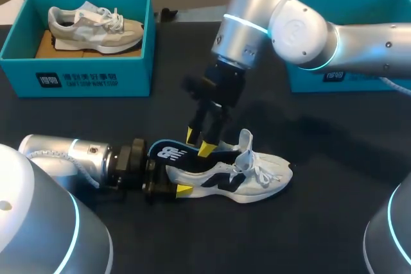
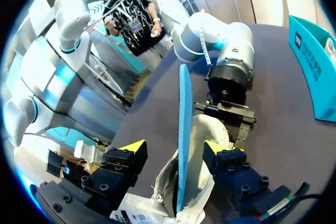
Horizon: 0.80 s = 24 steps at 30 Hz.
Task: Take the shoe out of the shoebox, open the shoe tongue, remove and reinsert the insole, then place the shoe into the shoebox
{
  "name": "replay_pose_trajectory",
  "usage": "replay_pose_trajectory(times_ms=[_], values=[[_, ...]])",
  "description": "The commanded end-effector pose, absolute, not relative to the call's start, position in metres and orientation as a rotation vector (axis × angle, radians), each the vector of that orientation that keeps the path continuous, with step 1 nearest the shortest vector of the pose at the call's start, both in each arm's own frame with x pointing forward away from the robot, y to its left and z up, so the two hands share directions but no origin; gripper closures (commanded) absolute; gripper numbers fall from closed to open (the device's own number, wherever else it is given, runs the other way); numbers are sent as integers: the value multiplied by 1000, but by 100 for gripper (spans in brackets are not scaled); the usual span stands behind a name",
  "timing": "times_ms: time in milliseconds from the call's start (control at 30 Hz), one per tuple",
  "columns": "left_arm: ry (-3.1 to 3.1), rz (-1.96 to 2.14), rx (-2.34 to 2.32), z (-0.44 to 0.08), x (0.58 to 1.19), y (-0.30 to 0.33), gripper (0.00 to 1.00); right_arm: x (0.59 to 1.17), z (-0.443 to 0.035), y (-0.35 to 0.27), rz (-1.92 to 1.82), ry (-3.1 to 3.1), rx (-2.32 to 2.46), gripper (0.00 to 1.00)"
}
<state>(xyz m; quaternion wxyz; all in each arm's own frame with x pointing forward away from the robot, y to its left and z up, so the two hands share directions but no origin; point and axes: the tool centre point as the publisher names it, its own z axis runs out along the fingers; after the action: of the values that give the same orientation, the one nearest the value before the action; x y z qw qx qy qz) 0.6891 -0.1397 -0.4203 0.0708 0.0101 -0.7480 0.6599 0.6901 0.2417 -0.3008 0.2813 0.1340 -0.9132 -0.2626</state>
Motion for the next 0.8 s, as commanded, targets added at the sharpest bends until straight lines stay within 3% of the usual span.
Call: replay_pose_trajectory(times_ms=[33, 333, 800], values=[[-2250, 1985, 31, -421, 689, -140, 100, 693, -305, 247, -687, -2428, 367, 32], [-2250, 1985, 31, -421, 689, -140, 100, 695, -306, 253, -662, -2406, 393, 22], [-2250, 1985, 31, -421, 689, -140, 100, 685, -317, 253, -689, -2437, 375, 28]])
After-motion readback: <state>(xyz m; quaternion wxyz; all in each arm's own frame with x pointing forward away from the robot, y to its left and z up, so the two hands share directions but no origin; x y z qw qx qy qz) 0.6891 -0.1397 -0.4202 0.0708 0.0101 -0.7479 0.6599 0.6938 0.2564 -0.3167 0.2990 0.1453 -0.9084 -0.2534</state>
